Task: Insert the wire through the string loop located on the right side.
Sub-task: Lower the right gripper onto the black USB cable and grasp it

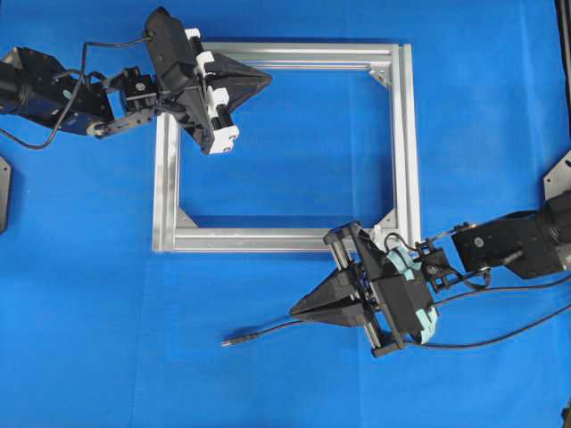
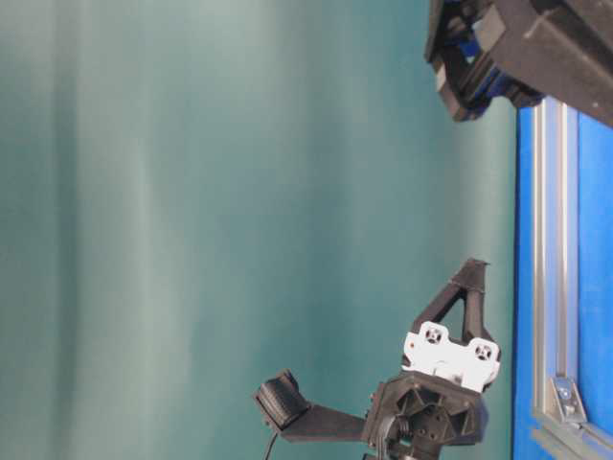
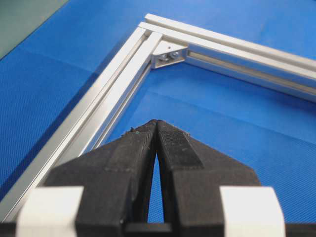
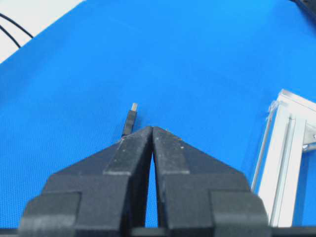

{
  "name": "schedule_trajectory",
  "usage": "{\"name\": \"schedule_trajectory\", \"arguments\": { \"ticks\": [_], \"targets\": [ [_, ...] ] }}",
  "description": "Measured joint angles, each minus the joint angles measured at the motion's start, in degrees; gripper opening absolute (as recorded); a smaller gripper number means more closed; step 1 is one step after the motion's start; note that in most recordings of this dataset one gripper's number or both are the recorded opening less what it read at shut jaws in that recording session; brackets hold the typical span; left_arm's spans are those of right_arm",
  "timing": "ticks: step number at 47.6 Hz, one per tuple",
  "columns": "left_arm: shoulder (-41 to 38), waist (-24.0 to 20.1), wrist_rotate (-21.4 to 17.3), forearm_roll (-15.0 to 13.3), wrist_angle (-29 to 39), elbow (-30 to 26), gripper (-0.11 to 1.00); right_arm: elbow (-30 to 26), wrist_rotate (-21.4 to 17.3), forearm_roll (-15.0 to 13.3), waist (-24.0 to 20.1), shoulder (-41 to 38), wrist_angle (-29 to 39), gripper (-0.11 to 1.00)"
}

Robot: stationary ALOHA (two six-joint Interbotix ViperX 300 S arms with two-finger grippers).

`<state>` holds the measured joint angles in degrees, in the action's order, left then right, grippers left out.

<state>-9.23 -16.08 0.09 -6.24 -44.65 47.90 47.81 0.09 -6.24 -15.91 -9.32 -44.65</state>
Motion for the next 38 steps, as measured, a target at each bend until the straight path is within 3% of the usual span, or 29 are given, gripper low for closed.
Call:
{"name": "schedule_trajectory", "arguments": {
  "ticks": [6,24,30,34,38],
  "targets": [
    [0.5,0.4,-0.5,0.8,0.0,0.0,0.00,0.0,-0.1,0.0,-0.4,1.0,1.1,-0.06],
    [0.6,0.5,-0.5,1.0,0.1,0.0,0.00,-0.9,-3.1,0.0,-0.7,1.9,4.4,-0.04],
    [0.6,0.5,-0.5,1.0,0.1,0.0,0.00,-0.9,-3.7,0.0,-1.2,1.8,4.6,0.13],
    [0.6,0.5,-0.5,1.0,0.1,0.0,0.00,-1.0,-4.7,0.0,-1.6,1.8,4.6,0.33],
    [0.6,0.5,-0.5,1.0,0.1,0.0,0.00,-1.4,-6.3,0.0,-1.7,1.9,4.7,0.61]
  ]
}}
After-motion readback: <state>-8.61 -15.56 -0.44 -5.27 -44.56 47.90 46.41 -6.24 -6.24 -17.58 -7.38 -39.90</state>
